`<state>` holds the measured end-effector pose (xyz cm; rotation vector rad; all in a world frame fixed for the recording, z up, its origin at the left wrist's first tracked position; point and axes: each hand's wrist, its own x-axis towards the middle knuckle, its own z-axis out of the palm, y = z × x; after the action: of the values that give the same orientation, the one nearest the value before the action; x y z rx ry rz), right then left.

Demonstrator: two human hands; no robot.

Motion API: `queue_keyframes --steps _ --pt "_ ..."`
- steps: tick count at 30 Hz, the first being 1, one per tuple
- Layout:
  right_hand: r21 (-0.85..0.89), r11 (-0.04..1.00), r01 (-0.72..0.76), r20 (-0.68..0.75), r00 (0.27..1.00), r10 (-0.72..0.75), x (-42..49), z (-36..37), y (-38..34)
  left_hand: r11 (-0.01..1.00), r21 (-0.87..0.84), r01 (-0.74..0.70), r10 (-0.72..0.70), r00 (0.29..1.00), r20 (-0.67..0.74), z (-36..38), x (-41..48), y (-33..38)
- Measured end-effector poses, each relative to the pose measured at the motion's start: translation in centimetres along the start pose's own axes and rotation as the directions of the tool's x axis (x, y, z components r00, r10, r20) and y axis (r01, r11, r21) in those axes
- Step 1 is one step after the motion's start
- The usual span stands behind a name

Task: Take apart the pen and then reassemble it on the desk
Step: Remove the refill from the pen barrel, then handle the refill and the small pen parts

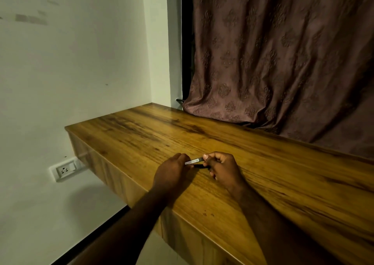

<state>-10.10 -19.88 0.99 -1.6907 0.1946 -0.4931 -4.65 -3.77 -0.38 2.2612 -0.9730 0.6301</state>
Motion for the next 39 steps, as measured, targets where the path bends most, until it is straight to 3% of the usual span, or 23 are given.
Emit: queue_keyframes --steps 6,13,20,22,24,28,32,39 --pt "-0.006 1.0 -0.011 -0.002 1.0 0.011 0.0 -0.1 0.0 0.993 0.119 -0.021 0.024 0.999 -0.022 0.2 0.3 -0.5" --pt "-0.024 0.999 -0.036 0.02 0.999 0.037 -0.2 -0.3 -0.2 0.992 0.121 -0.027 0.031 0.999 -0.029 0.4 0.4 -0.5" --pt "0.149 0.985 -0.082 -0.157 0.982 0.106 0.3 -2.6 0.1 0.993 0.103 0.057 -0.054 0.998 -0.032 -0.1 0.2 -0.5" --pt "0.051 0.996 -0.071 -0.109 0.991 0.076 0.0 -2.3 0.2 0.993 0.098 0.067 -0.064 0.997 -0.031 -0.2 0.3 -0.5" --pt "-0.167 0.986 -0.01 -0.002 1.0 0.01 -0.8 -2.1 0.3 0.993 0.088 0.075 -0.072 0.997 -0.032 -0.2 0.4 -0.5" --pt "-0.569 0.791 0.225 0.214 0.969 -0.122 -2.1 -2.4 0.8 0.993 0.083 0.087 -0.085 0.996 -0.028 -0.1 0.6 -0.6" --pt "-0.625 0.732 0.271 0.206 0.962 -0.18 -2.2 -2.3 0.8 0.993 0.072 0.091 -0.091 0.996 -0.014 -0.1 0.5 -0.7" --pt "-0.59 0.793 0.155 0.139 0.986 -0.089 -1.9 -3.7 0.9 0.995 0.065 0.071 -0.07 0.997 -0.013 -0.4 0.3 -0.4"
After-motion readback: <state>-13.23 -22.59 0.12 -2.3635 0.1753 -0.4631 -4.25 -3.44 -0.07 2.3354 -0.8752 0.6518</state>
